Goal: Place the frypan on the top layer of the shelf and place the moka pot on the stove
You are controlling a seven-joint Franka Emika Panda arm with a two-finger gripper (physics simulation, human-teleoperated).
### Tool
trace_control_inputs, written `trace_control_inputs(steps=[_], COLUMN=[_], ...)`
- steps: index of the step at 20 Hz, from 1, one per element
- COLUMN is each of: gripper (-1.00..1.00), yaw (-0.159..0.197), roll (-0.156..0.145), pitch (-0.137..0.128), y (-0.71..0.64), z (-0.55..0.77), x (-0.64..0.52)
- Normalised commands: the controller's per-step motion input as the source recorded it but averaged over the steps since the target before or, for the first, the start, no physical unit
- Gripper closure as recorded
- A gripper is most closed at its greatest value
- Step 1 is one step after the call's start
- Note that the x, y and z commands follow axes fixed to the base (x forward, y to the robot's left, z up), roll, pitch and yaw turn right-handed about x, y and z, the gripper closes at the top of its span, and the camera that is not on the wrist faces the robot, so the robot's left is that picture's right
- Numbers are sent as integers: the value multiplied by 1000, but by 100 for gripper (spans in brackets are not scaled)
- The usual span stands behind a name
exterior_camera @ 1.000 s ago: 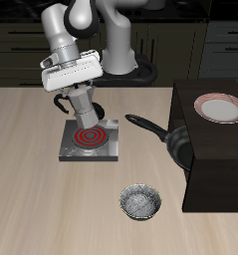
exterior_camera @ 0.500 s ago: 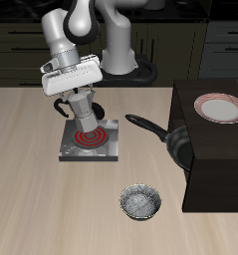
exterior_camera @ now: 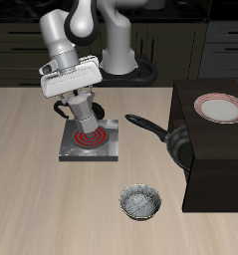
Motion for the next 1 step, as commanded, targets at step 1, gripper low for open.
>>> trace_control_inputs(steps=[1], gripper=[100], yaw=[5], roll=[22], pitch=[42], y=[11], z=[-45], x=[97])
